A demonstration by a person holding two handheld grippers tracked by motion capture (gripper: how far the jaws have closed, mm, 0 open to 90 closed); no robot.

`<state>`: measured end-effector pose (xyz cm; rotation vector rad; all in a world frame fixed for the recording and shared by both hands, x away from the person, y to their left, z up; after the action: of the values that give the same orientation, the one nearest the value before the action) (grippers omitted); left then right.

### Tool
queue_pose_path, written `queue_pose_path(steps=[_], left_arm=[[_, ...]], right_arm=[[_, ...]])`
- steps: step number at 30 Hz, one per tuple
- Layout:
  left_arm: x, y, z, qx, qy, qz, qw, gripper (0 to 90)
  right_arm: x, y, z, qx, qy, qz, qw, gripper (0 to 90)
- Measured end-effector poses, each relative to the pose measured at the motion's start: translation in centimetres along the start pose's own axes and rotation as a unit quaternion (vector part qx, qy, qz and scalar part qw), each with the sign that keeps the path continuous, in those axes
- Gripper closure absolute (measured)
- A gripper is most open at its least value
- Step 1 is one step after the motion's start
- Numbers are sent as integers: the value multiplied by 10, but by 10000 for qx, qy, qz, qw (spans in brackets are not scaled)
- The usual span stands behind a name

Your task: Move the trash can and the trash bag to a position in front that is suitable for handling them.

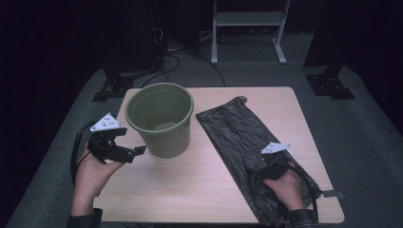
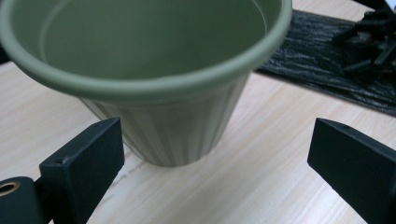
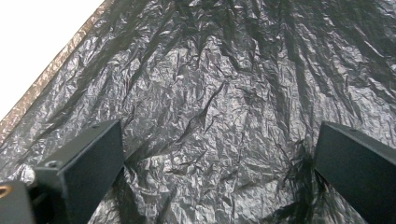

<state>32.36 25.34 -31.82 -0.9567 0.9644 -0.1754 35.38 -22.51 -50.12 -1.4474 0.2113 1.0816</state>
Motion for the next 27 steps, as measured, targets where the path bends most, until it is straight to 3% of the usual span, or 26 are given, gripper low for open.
queue_pose_path(steps=[14,21,27], left_arm=[[-14,-25,27,7,-238,-174,9996,24],[-5,-39,49,-38,-342,-160,9993,24],[8,-40,61,-124,-333,-85,9993,24]], right_arm=[[0,0,0,-4,-6,2,10000,11],[0,0,0,-4,-7,2,10000,11],[0,0,0,-4,-13,2,10000,11]])
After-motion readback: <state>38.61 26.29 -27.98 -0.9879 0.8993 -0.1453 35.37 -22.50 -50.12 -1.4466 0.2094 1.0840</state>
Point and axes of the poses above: each handheld gripper's, and its own axes: x roughly forward along the jaws, y roughly out of its underside, z roughly to its left, the point moved 2 cm from there along x, roughly forward along the jaws, and after that the axes turned 15 degrees about x, right-handed, at the moved point
